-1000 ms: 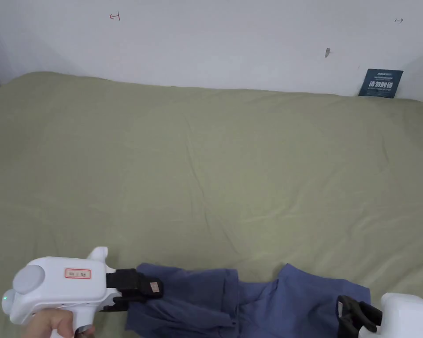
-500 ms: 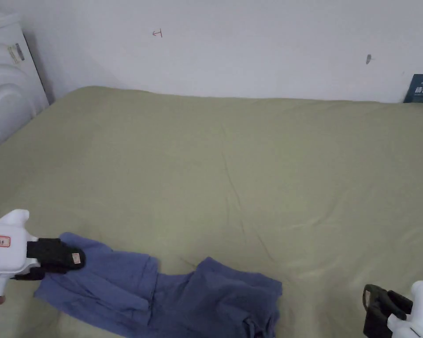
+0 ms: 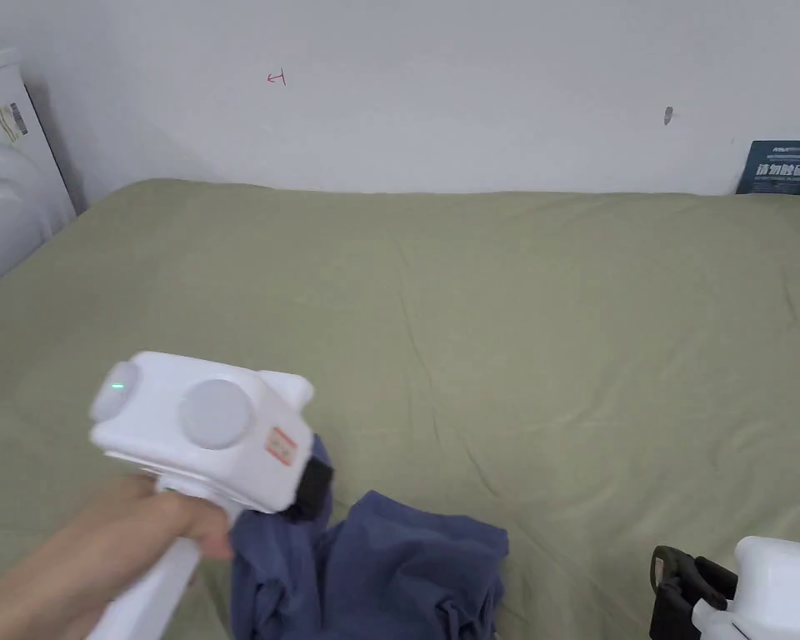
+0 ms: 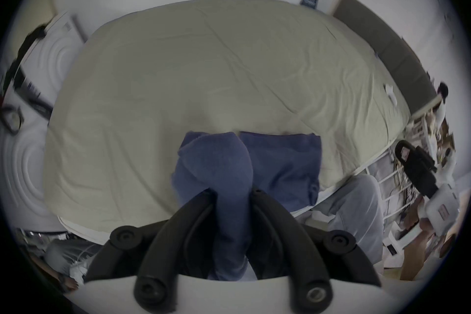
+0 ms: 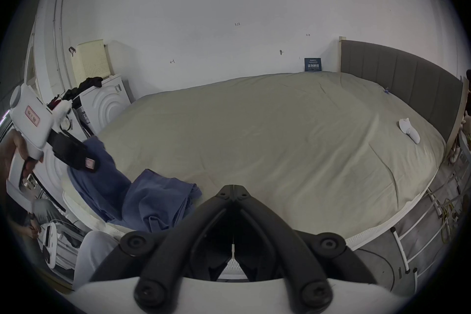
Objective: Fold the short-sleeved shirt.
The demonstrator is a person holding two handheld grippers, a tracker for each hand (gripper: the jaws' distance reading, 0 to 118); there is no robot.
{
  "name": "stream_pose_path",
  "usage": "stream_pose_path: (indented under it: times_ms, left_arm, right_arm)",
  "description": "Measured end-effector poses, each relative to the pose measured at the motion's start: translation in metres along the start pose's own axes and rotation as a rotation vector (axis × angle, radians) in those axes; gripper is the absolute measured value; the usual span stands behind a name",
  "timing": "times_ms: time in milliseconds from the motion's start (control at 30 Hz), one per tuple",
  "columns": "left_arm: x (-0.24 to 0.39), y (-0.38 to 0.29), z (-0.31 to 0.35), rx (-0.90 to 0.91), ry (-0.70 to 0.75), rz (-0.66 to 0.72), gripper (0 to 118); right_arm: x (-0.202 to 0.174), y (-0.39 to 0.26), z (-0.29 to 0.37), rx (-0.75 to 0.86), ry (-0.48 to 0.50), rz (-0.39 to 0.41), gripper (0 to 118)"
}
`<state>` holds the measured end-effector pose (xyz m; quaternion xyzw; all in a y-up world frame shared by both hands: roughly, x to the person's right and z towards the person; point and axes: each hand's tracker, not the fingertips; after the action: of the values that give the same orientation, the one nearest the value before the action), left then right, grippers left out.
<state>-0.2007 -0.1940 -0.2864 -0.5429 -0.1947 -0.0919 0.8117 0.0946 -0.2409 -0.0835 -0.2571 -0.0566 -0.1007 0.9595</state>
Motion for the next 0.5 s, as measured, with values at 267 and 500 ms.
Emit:
stream_pose_path:
  times_ms: [267,500]
  left_arm:
    - [0.093,0.022,-0.088,-0.019,-0.133,-0.001,118]
    - [0.057,0.012,-0.053,0.087,-0.336,0.15,69]
  right_arm:
    - [0.011,-0.005,0.006,-0.001,-0.015,-0.056,2]
    - [0.025,-0.006,0.009,-0.01,-0.043,-0.088,2]
